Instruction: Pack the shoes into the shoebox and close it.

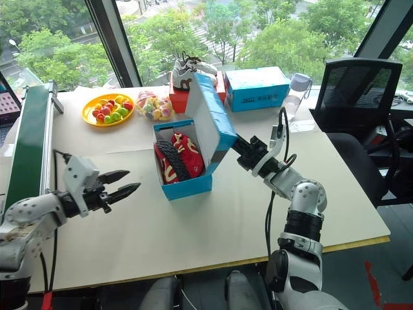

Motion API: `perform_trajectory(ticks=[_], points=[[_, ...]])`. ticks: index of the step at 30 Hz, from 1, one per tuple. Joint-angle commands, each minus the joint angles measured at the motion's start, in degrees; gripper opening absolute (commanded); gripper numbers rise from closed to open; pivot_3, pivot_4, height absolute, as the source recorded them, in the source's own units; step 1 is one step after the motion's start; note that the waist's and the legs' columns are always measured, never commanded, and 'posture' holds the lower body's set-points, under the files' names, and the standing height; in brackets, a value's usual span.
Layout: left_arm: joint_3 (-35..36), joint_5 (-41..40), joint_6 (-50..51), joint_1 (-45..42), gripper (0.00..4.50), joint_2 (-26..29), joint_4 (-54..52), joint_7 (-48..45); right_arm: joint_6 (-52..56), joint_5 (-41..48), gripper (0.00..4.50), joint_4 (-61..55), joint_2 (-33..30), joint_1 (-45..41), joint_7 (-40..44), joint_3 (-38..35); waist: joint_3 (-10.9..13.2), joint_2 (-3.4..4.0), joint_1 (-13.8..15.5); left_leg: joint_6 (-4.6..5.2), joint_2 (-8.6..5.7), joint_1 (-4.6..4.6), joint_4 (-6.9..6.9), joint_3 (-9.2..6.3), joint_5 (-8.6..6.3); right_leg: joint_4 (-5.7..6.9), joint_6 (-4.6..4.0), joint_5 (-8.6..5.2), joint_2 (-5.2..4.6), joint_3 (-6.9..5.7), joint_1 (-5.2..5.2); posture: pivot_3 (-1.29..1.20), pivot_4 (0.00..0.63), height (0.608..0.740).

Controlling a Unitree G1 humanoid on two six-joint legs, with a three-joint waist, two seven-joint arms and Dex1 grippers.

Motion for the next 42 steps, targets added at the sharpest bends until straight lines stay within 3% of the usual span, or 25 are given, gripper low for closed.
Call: perform_trajectory(ticks=[1,5,8,12,25,30,36,42], points=[[2.97,-0.92,0.56,1.28,2.52,1.05,-3.25,1.24,1.56,1.35,0.01,-5.39,-1.63,-0.20,1.23,4.32,0.00,0.00,0.11,0.00,0.02,0.04,0.06,0.00,0.00,0.00,0.08,-0.05,0.01,0.00,0.06,0.00,0.150,0.730],[3.98,-0.78,0.79,1.66,2.52,0.78,-3.93,2.40,-1.11,-6.97,0.01,-3.63,-1.95,-3.43,0.57,15.08,-0.01,-0.02,0.20,-0.04,0.06,0.26,0.19,0.13,0.01,-0.02,-0.32,-0.05,-0.03,0.08,0.18,0.00,0.150,0.730],[3.61,-0.73,0.64,1.23,2.52,0.47,-3.86,3.14,-6.70,-19.82,0.01,1.88,0.14,-6.72,1.42,31.50,-0.02,-0.03,-0.09,-0.04,0.07,0.31,0.17,0.16,0.01,0.02,-0.44,0.05,0.00,0.15,0.12,0.00,0.150,0.730],[2.72,-0.58,0.40,0.52,2.52,0.22,-3.62,3.74,-12.91,-29.52,0.01,11.22,0.38,-9.41,3.26,39.43,-0.03,-0.06,-0.09,-0.06,0.12,0.33,0.16,0.17,0.04,0.13,-0.10,0.21,0.14,0.22,0.08,0.00,0.150,0.730],[0.98,-0.59,0.34,0.67,2.52,-0.87,-4.79,5.03,-19.51,-29.58,0.01,23.99,4.32,-27.39,6.67,28.15,-0.12,-0.31,0.34,-0.13,0.12,0.28,0.21,0.25,0.07,0.23,-0.08,0.27,0.14,0.34,0.00,0.00,0.150,0.730],[0.57,-0.52,0.27,0.53,2.52,-1.03,-4.72,5.22,-27.86,-34.24,0.01,40.58,9.01,-34.14,5.24,26.89,-0.14,-0.33,0.26,-0.13,0.12,0.26,0.14,0.26,0.06,0.24,-0.30,0.39,0.16,0.34,-0.03,0.00,0.150,0.730],[0.42,-0.49,0.18,0.65,2.52,-1.04,-4.83,5.37,-39.91,-40.82,0.01,59.55,12.82,-35.78,3.13,27.07,-0.12,-0.39,0.68,-0.15,0.08,0.23,0.22,0.26,0.08,0.21,-0.30,0.39,0.10,0.31,0.01,0.00,0.150,0.730],[0.71,-0.49,0.12,0.86,2.52,-1.47,-5.27,6.21,-44.83,-47.13,0.01,65.98,13.38,-33.98,2.85,28.69,-0.14,-0.41,0.68,-0.16,0.09,0.41,0.21,0.26,0.08,0.24,-0.29,0.38,0.10,0.30,0.14,0.00,0.150,0.730]])
